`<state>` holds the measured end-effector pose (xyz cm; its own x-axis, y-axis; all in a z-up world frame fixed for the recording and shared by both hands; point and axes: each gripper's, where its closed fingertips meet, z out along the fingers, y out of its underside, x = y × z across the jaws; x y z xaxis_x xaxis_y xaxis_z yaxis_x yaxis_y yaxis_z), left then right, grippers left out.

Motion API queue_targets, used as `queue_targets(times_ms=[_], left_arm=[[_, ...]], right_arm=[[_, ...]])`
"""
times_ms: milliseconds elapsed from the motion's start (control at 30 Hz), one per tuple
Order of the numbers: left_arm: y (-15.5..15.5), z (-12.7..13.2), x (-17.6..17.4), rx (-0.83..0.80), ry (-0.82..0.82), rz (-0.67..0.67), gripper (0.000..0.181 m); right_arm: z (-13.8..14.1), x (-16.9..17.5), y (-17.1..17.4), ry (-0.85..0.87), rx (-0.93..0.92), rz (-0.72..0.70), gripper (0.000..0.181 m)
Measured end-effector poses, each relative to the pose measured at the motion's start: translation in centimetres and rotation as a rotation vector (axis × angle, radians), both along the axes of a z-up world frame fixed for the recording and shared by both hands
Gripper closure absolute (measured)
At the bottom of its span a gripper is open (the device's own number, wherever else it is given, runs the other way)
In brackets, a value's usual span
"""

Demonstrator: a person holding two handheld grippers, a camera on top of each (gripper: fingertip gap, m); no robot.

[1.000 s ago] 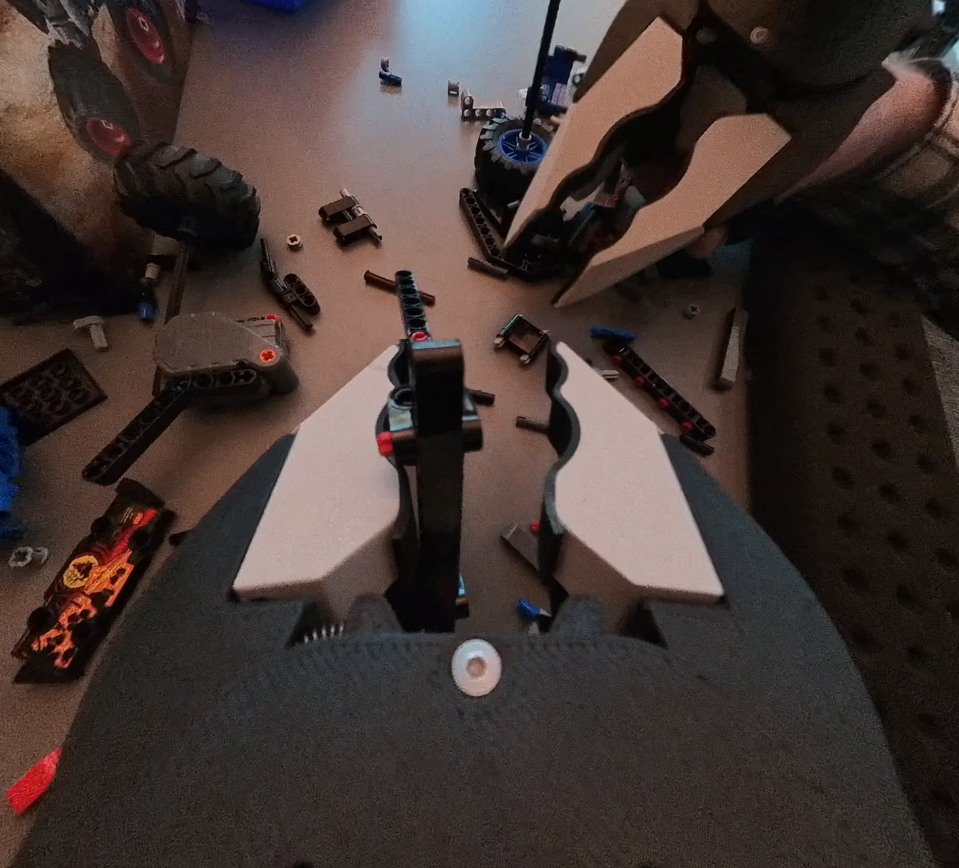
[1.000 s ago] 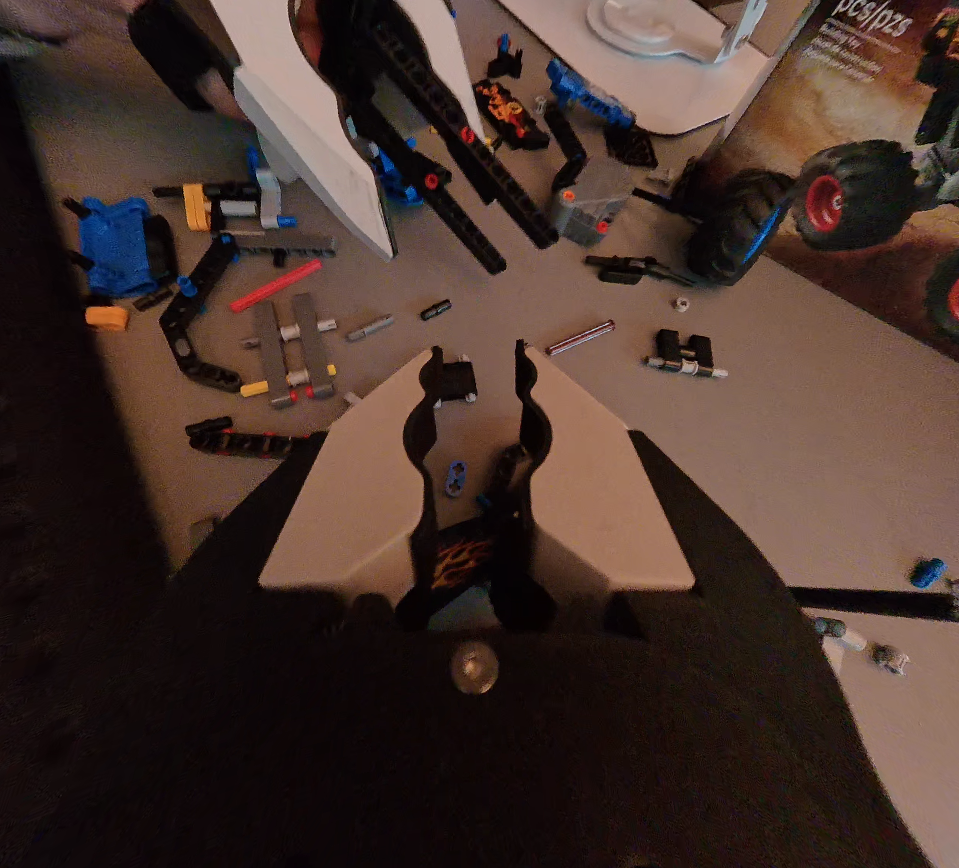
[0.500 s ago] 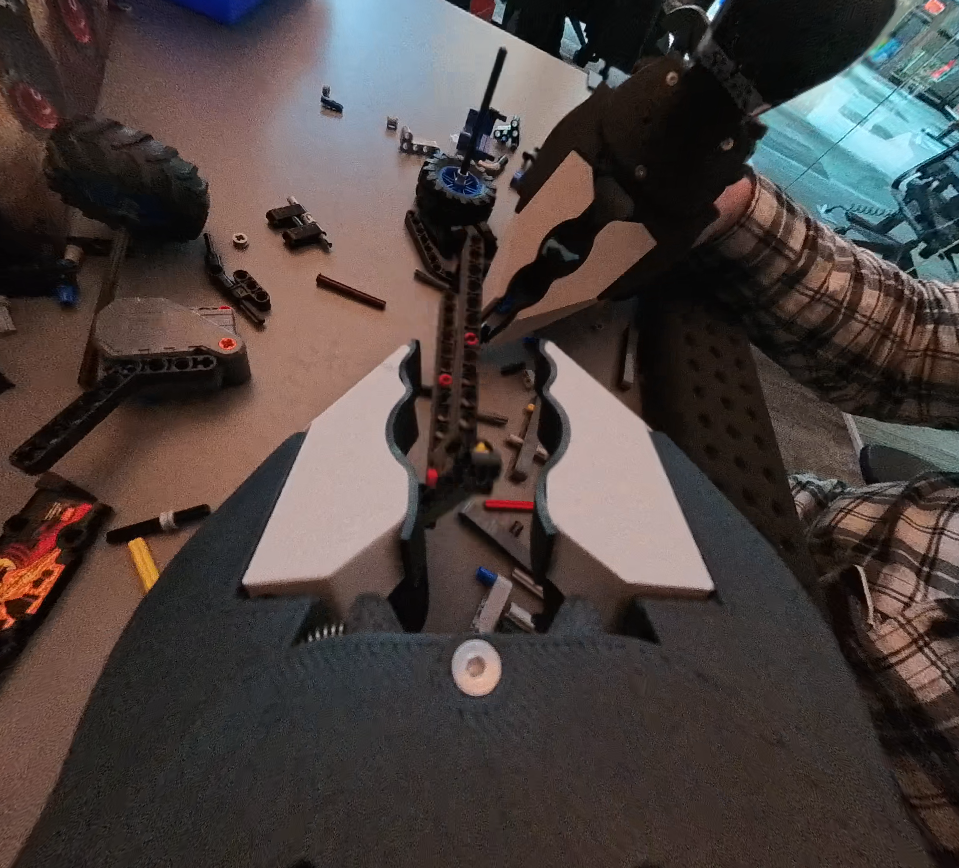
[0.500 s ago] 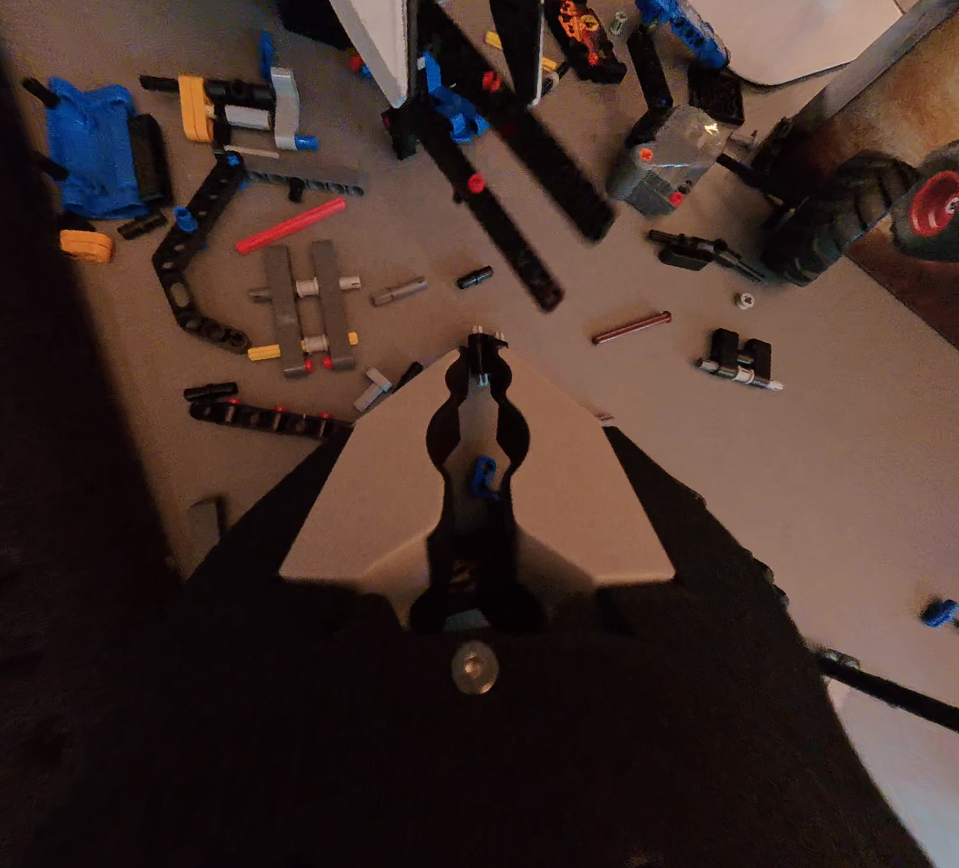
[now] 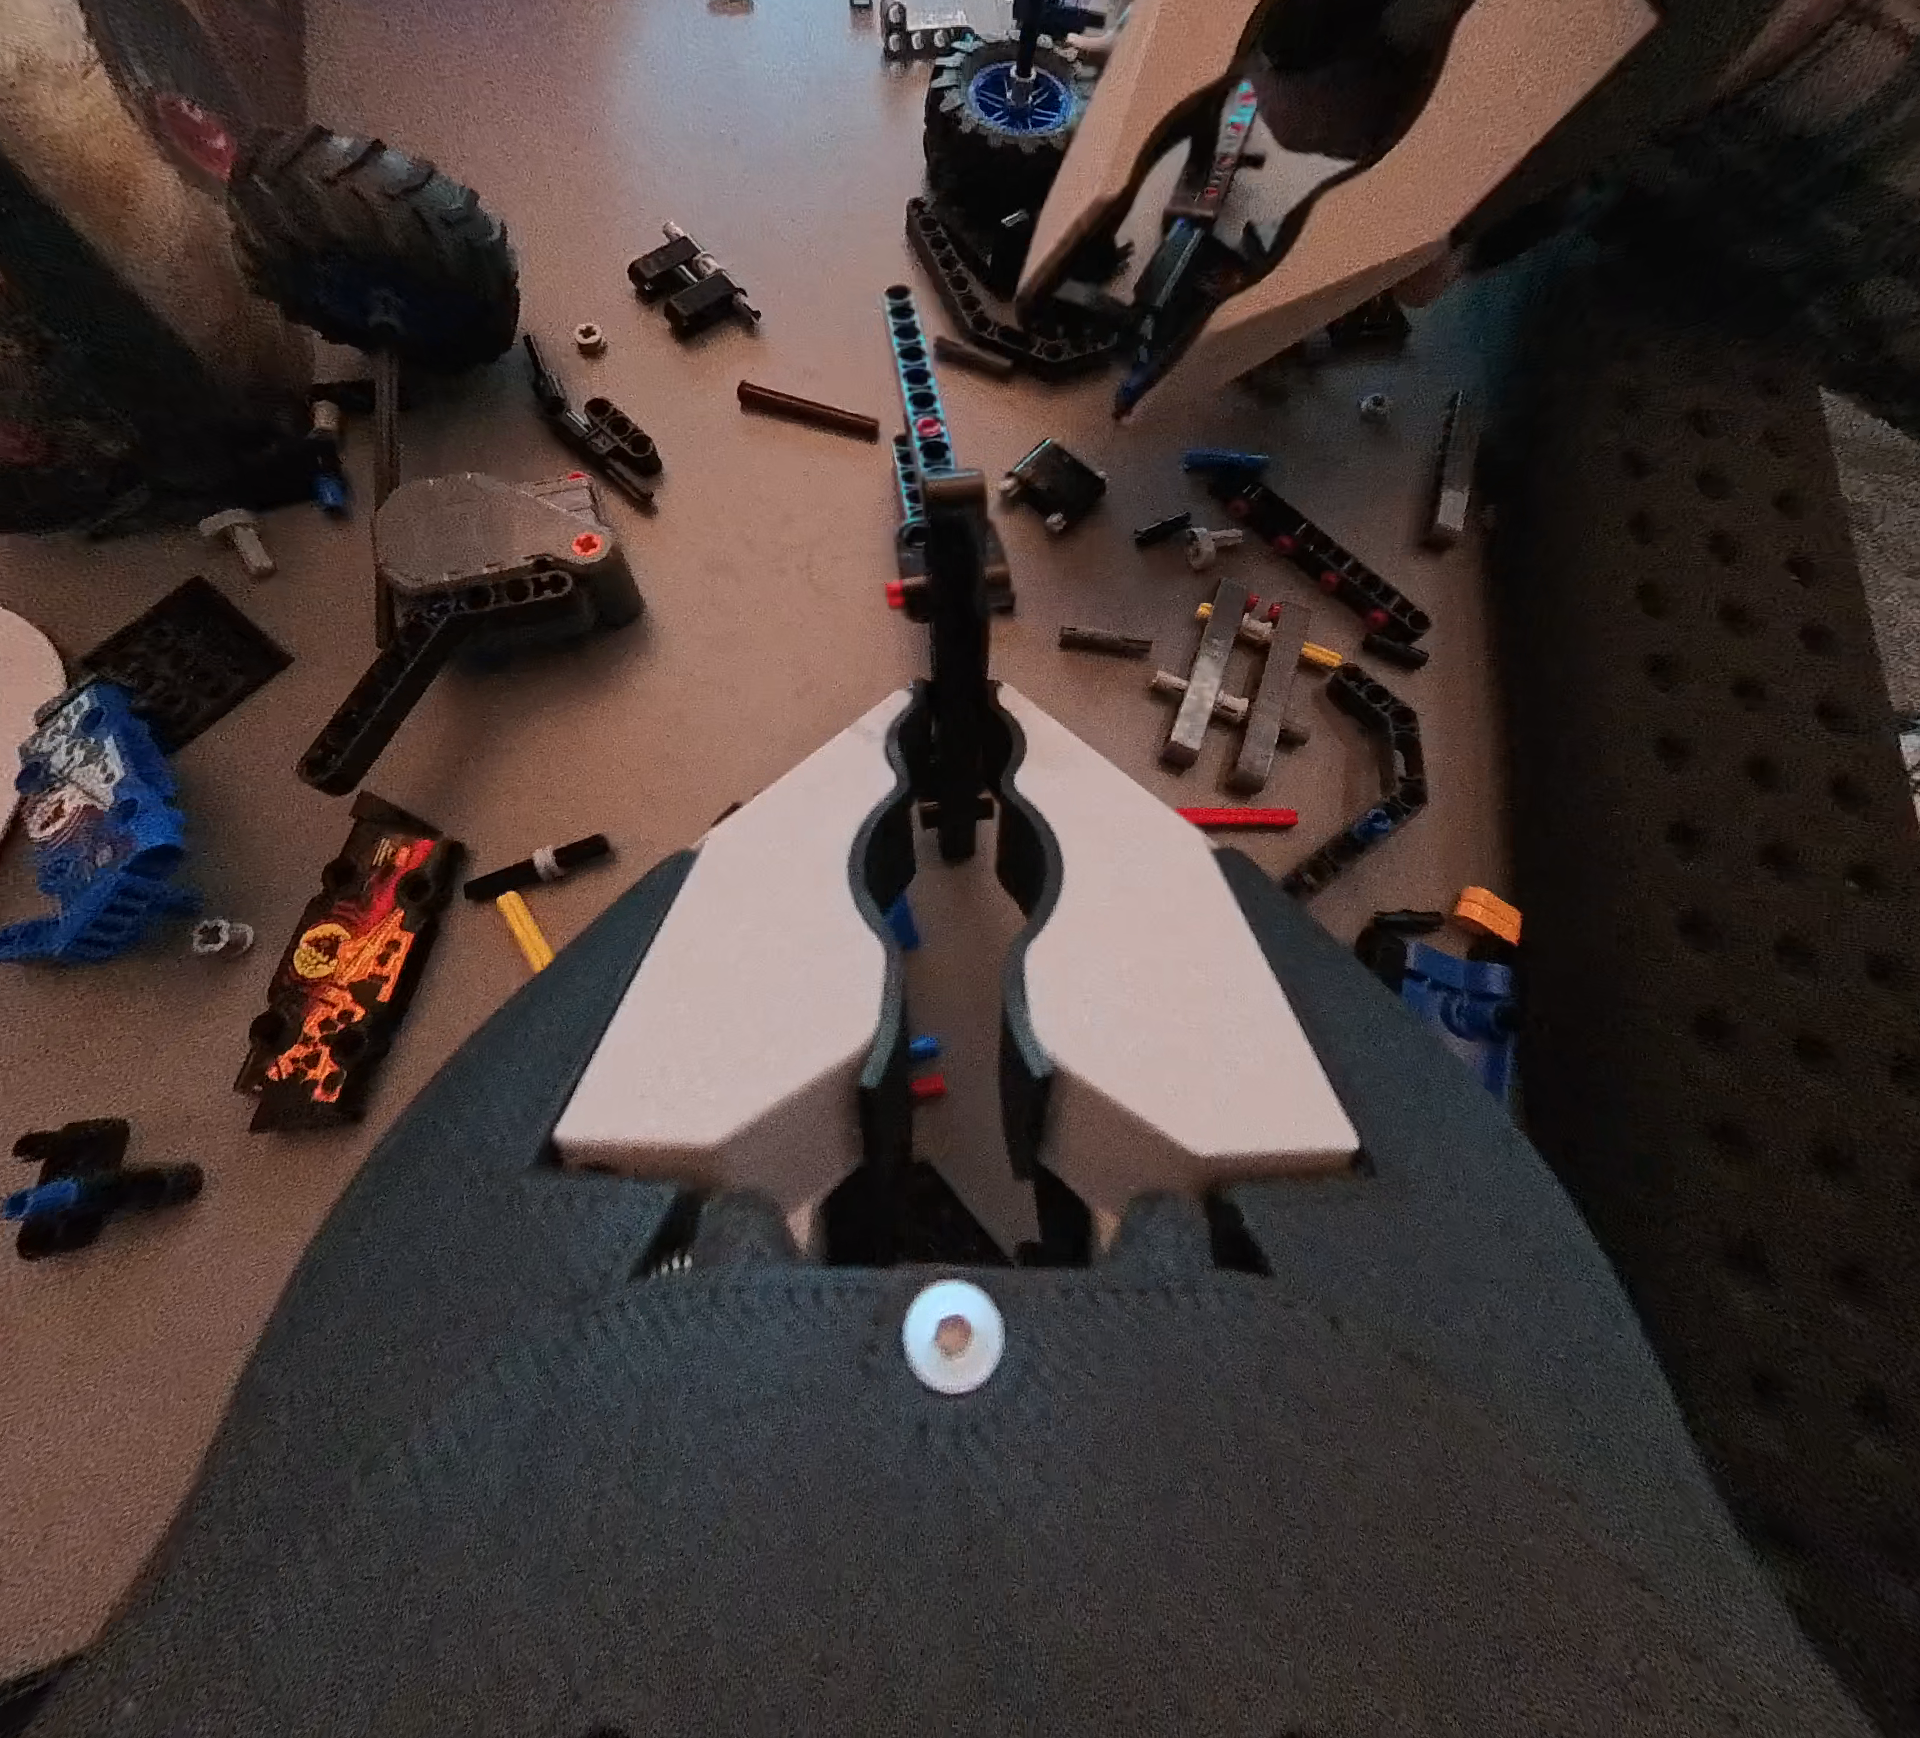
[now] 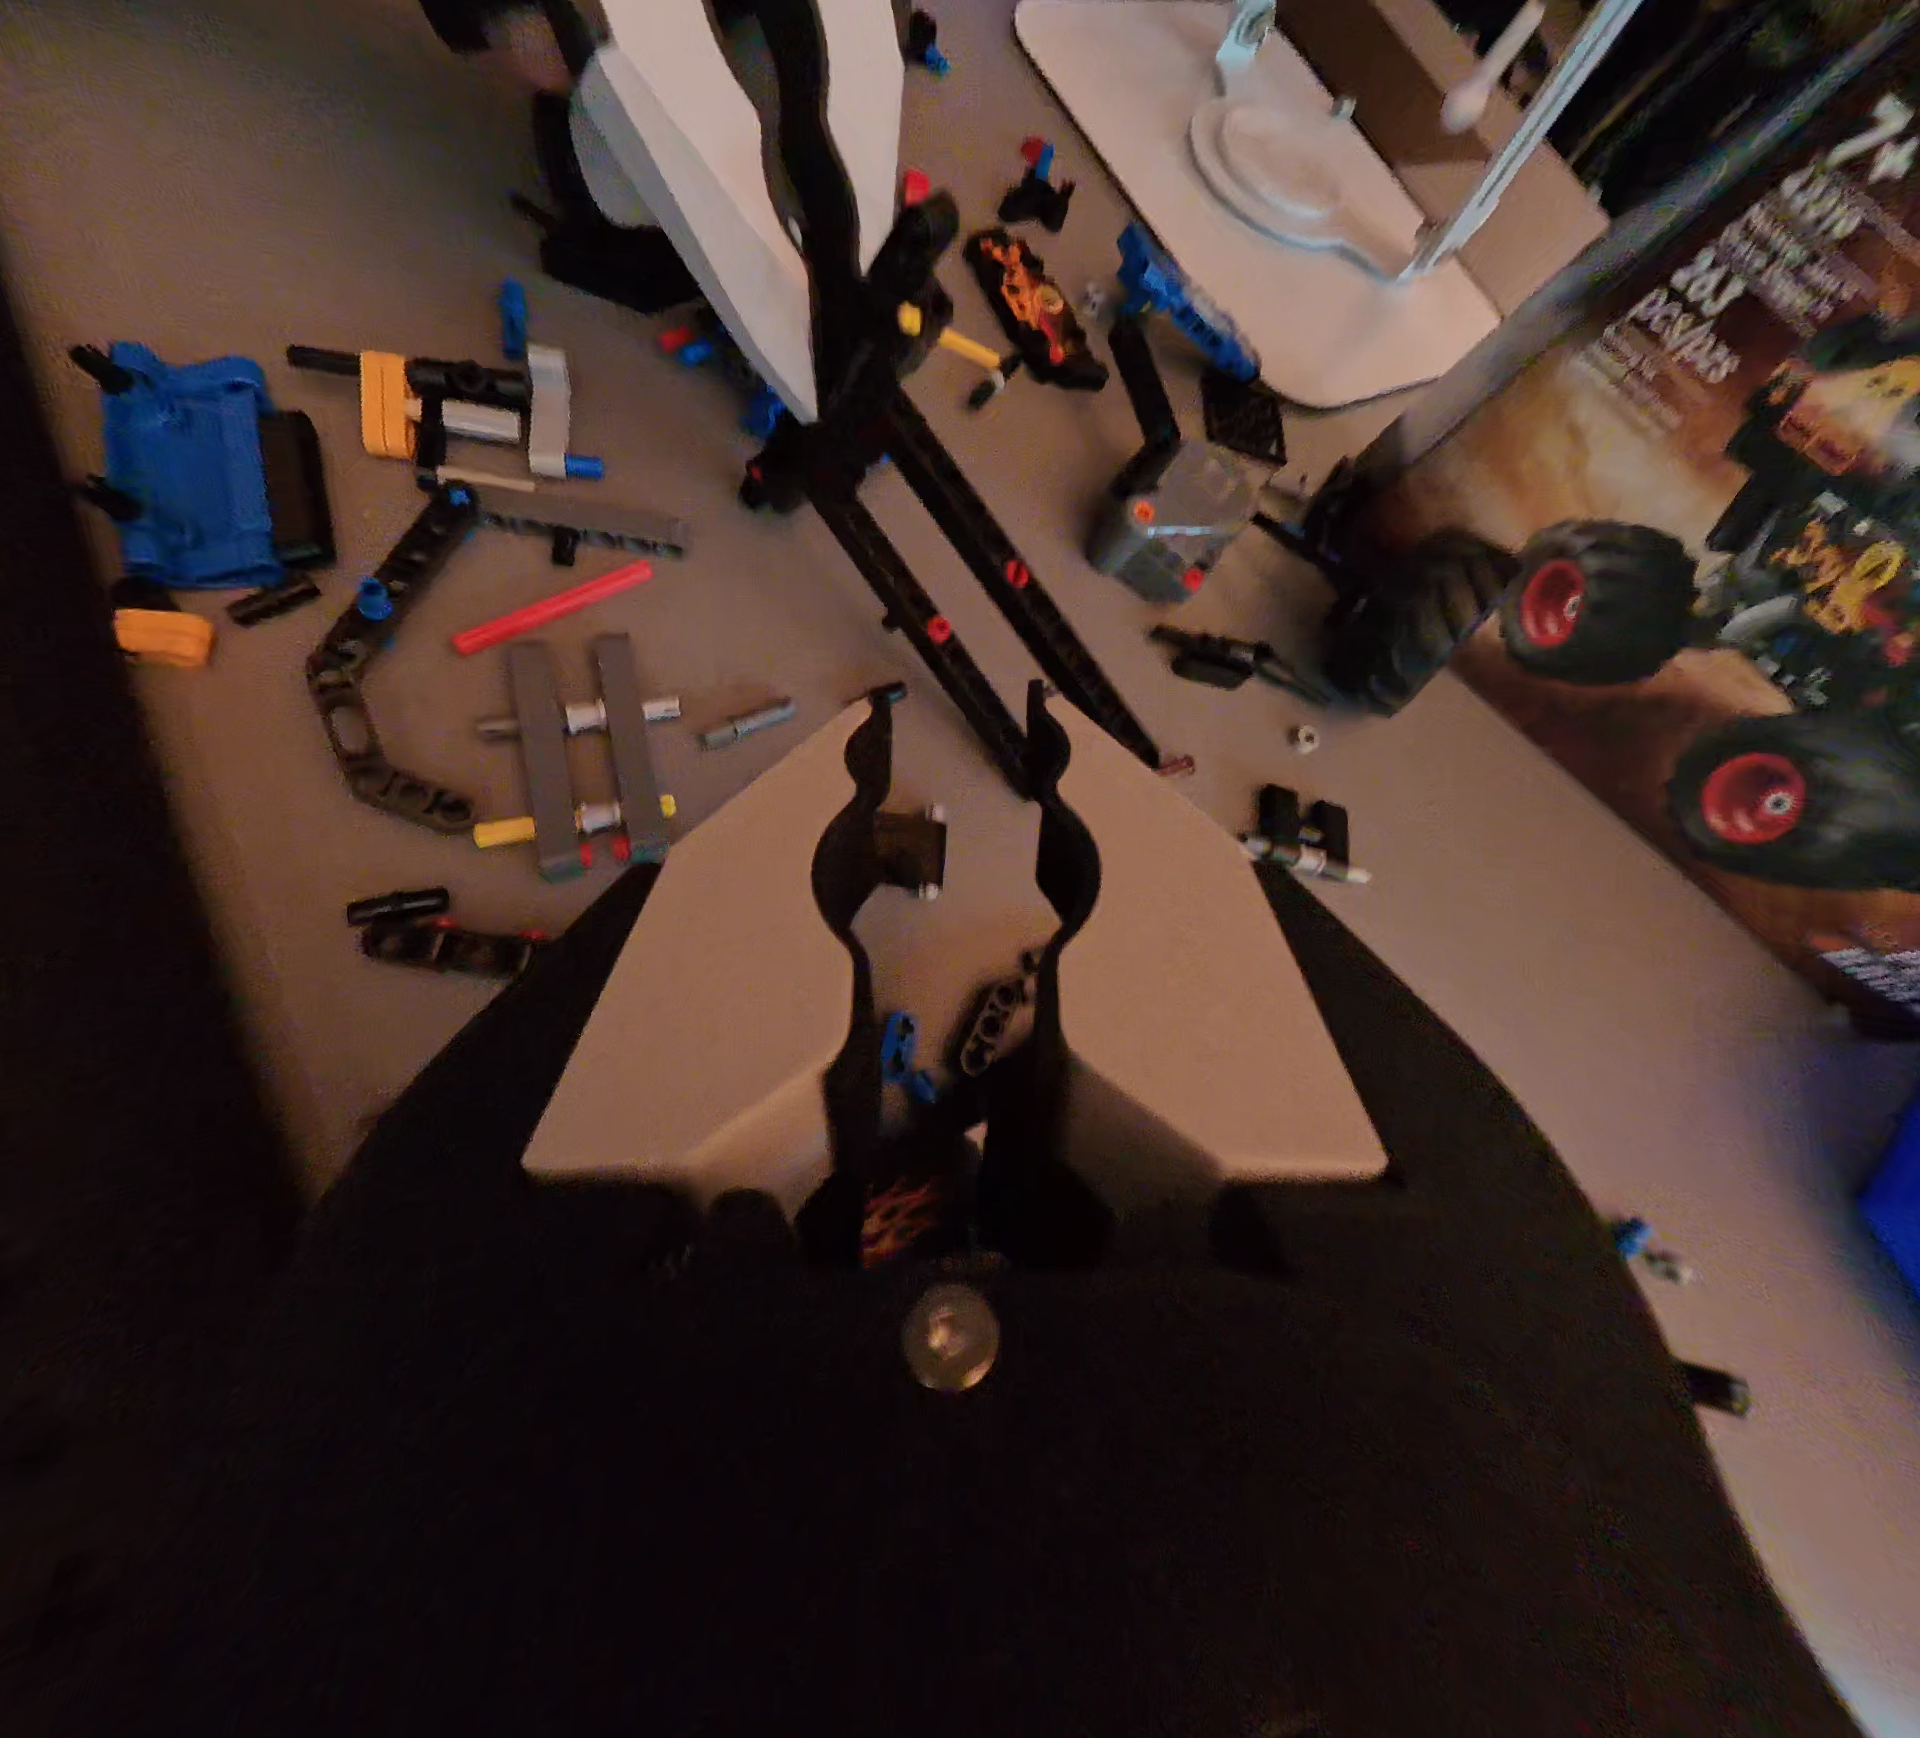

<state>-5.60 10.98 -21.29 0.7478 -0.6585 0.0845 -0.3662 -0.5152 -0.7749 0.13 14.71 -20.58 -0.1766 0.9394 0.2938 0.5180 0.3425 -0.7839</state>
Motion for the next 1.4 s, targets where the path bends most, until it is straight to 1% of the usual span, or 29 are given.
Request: queue_targets(times_ms=[33, 100, 200, 233, 267, 333, 367, 433, 533, 600, 700, 767, 867, 933, 1067, 1100, 1167, 1200, 1233, 1300, 1400], left_arm=[[0.0, 0.0, 0.1, 0.005, 0.008, -0.008, 0.174], [0.0, 0.0, 0.3, 0.012, 0.017, -0.013, 0.175], [0.1, 0.2, 0.7, 0.023, -0.013, -0.023, 0.175], [0.1, 0.2, 1.0, 0.019, -0.033, -0.032, 0.175], [0.0, 0.2, 1.2, 0.011, -0.047, -0.038, 0.175], [0.3, 0.1, 0.8, 0.014, -0.050, -0.013, 0.175], [0.6, 0.8, 0.7, 0.019, -0.094, 0.009, 0.175], [0.7, 2.6, 0.5, 0.045, -0.205, 0.022, 0.176], [0.8, 4.4, 0.6, 0.084, -0.303, 0.024, 0.175], [0.9, 4.7, 0.8, 0.093, -0.318, 0.025, 0.175], [0.8, 4.8, 1.0, 0.111, -0.321, 0.016, 0.175], [0.6, 5.2, 1.2, 0.115, -0.355, -0.004, 0.175], [0.6, 4.9, 1.4, 0.118, -0.331, -0.003, 0.173], [1.0, 4.6, 1.1, 0.120, -0.290, 0.026, 0.175], [0.9, 4.6, 1.3, 0.120, -0.297, 0.020, 0.174], [0.9, 4.5, 1.3, 0.123, -0.284, 0.014, 0.170], [0.6, 3.7, 1.5, 0.099, -0.241, -0.007, 0.150], [0.4, 3.3, 1.8, 0.093, -0.227, -0.027, 0.150], [0.2, 3.0, 2.1, 0.090, -0.214, -0.048, 0.154], [0.2, 2.6, 2.4, 0.092, -0.188, -0.056, 0.158], [0.3, 3.5, 2.5, 0.134, -0.207, -0.060, 0.163]], right_arm=[[0.7, -0.4, -0.3, 0.020, 0.022, 0.012, 0.155], [1.0, -1.5, -0.7, 0.009, 0.055, 0.034, 0.151], [-0.3, -3.5, -1.1, -0.063, 0.112, 0.079, 0.148], [-0.9, -4.1, -1.0, -0.083, 0.143, 0.086, 0.155], [-1.2, -4.6, -0.8, -0.090, 0.169, 0.095, 0.167], [-1.3, -5.0, -0.6, -0.098, 0.190, 0.108, 0.170], [-1.0, -5.0, -0.5, -0.090, 0.197, 0.112, 0.171], [0.1, -4.8, -0.8, -0.034, 0.148, 0.120, 0.174], [2.2, -4.4, -1.7, 0.070, -0.066, 0.157, 0.174], [2.8, -4.0, -1.9, 0.096, -0.132, 0.177, 0.174], [3.0, -3.8, -2.0, 0.117, -0.166, 0.173, 0.174], [3.3, -3.7, -2.2, 0.137, -0.197, 0.182, 0.173], [3.4, -3.7, -2.1, 0.150, -0.200, 0.173, 0.173], [3.0, -3.8, -1.9, 0.141, -0.188, 0.154, 0.173], [2.9, -3.7, -1.8, 0.132, -0.138, 0.151, 0.174], [3.1, -3.8, -1.8, 0.144, -0.143, 0.148, 0.174], [3.5, -3.8, -1.6, 0.167, -0.151, 0.137, 0.174], [3.7, -3.8, -1.7, 0.180, -0.171, 0.142, 0.174], [4.1, -3.8, -1.8, 0.199, -0.203, 0.146, 0.174], [4.6, -3.7, -1.9, 0.226, -0.259, 0.153, 0.173], [5.4, -3.5, -1.7, 0.269, -0.342, 0.154, 0.173]])
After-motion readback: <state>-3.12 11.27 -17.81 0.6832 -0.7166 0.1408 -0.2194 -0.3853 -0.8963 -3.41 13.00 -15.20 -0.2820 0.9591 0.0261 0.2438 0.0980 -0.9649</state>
